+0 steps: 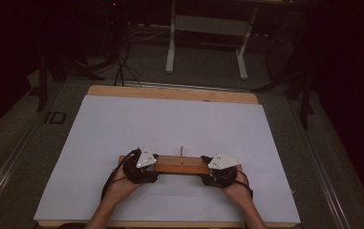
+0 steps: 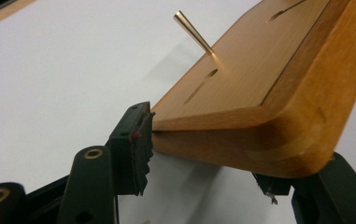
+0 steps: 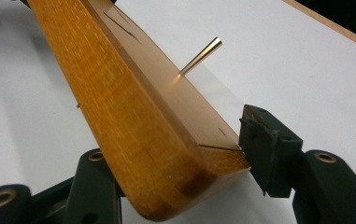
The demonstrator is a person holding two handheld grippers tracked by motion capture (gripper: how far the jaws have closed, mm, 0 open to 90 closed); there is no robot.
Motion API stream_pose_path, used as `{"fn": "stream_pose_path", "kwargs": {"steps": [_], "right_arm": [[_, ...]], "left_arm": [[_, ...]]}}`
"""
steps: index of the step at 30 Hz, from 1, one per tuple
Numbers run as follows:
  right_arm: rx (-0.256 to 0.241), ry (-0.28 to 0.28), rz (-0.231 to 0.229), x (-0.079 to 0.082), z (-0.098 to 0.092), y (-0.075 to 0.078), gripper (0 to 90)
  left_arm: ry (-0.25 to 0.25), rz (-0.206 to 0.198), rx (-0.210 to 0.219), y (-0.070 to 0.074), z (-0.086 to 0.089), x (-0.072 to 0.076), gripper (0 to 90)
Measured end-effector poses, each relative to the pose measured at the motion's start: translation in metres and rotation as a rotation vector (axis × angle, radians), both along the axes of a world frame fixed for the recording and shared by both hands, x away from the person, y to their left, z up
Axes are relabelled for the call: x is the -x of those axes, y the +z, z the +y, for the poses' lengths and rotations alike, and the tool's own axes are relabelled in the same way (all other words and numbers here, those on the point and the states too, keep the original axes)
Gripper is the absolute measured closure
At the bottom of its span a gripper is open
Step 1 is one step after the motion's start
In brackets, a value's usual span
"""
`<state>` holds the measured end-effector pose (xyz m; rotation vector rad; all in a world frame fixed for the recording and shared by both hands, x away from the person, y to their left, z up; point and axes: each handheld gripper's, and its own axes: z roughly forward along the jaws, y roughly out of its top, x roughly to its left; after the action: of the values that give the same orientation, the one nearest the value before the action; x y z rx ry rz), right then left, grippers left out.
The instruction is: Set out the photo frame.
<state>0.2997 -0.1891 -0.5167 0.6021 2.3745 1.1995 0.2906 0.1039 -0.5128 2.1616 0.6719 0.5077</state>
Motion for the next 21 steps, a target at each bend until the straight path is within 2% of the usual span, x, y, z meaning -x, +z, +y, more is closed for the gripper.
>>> {"fn": "stream_pose_path", "kwargs": {"steps": [6,10,21], "right_arm": [[-0.008,0.006,0.006,-0.0015,-0.0009,0.0003,46.3],[-0.011,0.009,0.01,-0.0024,-0.0014,0.0004,46.4],[-0.02,0.012,0.019,-0.004,-0.002,0.0006,46.4]], "left_arm": [[-0.015,-0.015,0.0,0.0016,-0.0034,-0.0041,42.1],[-0.038,-0.027,-0.002,0.0014,-0.0078,-0.0053,42.8],[-0.052,-0.053,-0.017,0.0029,-0.0113,-0.0048,46.3]]}}
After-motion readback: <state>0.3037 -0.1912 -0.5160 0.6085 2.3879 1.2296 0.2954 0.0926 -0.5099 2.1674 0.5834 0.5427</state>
